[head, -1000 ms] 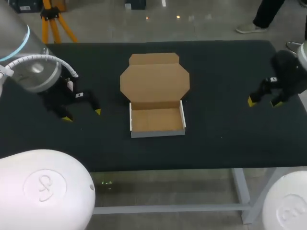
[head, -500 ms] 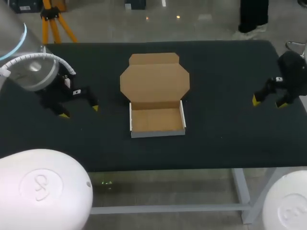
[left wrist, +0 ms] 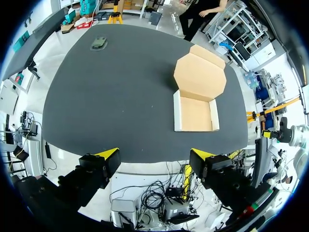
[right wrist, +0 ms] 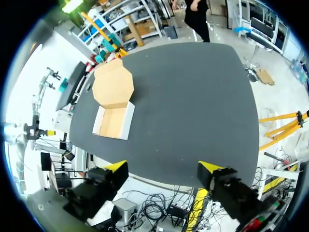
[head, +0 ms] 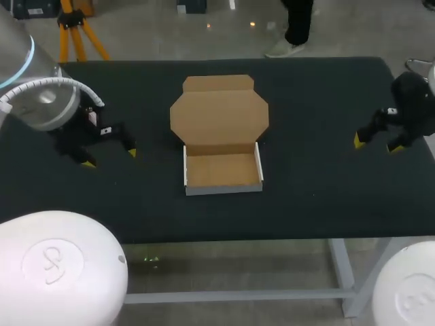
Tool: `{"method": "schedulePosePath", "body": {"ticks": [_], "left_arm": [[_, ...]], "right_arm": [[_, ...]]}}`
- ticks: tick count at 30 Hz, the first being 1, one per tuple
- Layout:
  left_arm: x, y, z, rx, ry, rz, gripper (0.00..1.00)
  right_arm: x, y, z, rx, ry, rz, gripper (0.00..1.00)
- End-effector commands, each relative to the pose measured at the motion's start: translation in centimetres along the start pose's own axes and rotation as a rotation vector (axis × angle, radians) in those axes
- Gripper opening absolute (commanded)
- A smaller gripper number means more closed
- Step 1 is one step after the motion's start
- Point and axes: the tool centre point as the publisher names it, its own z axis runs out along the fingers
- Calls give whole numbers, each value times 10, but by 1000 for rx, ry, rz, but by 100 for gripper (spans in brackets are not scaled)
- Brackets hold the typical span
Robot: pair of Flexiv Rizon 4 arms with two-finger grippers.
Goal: Assemble the packaging by folding the flat box into shape, placing the metal phone stand inside, and closing the box properly
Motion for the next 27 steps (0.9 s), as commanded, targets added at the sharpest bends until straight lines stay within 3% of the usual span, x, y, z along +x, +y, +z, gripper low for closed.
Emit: {"method": "schedulePosePath", "body": {"ticks": [1,17,27], "left_arm": [[1,0,1,2,-8,0,100],[-2,-5,5,-5,-39,-14,100],[-12,-16,23,-28,-61,-31,100]], "right_arm": [[1,4,-1,7,4,-3,100],[-3,4,-1,14,-34,32,100],[-3,4,-1,14,-34,32,100]]}}
